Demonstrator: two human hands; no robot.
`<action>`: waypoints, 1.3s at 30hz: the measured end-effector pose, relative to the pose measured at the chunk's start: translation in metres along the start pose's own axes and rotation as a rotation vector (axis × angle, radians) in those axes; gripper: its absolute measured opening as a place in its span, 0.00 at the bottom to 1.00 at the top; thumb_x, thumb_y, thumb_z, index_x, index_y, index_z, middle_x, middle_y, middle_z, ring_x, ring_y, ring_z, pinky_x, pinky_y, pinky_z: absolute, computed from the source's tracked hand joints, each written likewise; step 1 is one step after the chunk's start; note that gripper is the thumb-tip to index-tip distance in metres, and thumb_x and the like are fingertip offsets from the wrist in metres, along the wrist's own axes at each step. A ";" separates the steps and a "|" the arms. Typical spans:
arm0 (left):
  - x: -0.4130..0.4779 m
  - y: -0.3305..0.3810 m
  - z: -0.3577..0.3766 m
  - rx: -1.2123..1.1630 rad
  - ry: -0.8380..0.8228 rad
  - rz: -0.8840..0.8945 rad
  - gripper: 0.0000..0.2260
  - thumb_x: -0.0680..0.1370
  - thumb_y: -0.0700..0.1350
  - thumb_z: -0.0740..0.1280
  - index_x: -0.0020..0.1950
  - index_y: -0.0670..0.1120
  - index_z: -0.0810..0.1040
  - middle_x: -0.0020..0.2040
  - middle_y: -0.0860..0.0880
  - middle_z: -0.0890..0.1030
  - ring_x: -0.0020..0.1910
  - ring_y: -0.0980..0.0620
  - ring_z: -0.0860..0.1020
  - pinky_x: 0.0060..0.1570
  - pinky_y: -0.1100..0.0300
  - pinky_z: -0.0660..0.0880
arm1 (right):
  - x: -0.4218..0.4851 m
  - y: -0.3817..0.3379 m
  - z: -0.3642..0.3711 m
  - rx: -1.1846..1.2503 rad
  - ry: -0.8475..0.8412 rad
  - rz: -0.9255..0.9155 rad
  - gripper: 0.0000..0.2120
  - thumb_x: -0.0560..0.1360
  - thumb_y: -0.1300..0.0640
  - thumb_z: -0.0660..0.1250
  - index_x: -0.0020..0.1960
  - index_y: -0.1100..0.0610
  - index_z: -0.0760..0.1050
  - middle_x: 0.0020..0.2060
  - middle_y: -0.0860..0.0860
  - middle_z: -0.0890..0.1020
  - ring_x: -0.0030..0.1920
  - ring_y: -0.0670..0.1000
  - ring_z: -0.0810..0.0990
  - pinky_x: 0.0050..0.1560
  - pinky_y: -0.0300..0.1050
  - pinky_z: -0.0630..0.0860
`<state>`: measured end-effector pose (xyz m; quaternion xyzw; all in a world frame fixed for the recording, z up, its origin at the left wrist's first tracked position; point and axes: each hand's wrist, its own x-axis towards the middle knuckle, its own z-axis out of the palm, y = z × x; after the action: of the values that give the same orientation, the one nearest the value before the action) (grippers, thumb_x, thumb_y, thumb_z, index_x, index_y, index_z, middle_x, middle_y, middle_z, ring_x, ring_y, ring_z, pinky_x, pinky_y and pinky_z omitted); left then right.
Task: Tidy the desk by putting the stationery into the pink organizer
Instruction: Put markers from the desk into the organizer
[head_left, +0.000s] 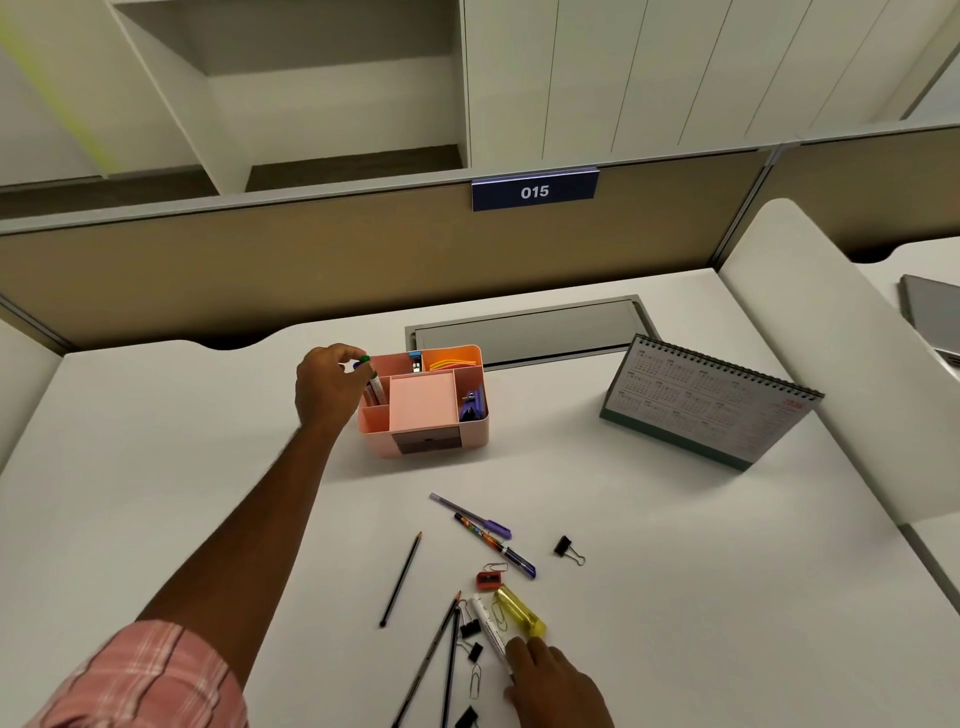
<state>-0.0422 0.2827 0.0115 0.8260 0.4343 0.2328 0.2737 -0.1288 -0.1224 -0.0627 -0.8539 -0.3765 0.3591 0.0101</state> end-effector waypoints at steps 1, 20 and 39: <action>0.000 -0.001 0.001 0.002 -0.004 0.002 0.08 0.76 0.44 0.76 0.54 0.44 0.86 0.56 0.44 0.86 0.53 0.46 0.83 0.50 0.52 0.80 | 0.000 0.000 0.000 0.011 0.000 0.009 0.21 0.82 0.49 0.61 0.72 0.52 0.62 0.66 0.53 0.72 0.63 0.55 0.74 0.52 0.50 0.76; -0.051 0.015 -0.009 -0.057 0.037 0.017 0.17 0.78 0.43 0.73 0.67 0.45 0.79 0.65 0.44 0.80 0.63 0.45 0.79 0.56 0.56 0.79 | -0.021 0.014 -0.021 0.259 0.304 -0.037 0.13 0.83 0.43 0.59 0.67 0.40 0.69 0.62 0.40 0.75 0.55 0.43 0.77 0.52 0.34 0.77; -0.279 0.047 -0.024 -0.516 -0.854 0.113 0.20 0.75 0.42 0.77 0.64 0.57 0.82 0.56 0.57 0.85 0.57 0.54 0.84 0.56 0.57 0.82 | -0.042 0.010 -0.082 0.777 0.657 -0.198 0.13 0.76 0.58 0.76 0.54 0.43 0.78 0.47 0.37 0.83 0.49 0.43 0.84 0.47 0.35 0.80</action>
<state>-0.1729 0.0306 0.0189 0.7751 0.1666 -0.0117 0.6094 -0.0908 -0.1367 0.0205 -0.8152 -0.2713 0.1825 0.4780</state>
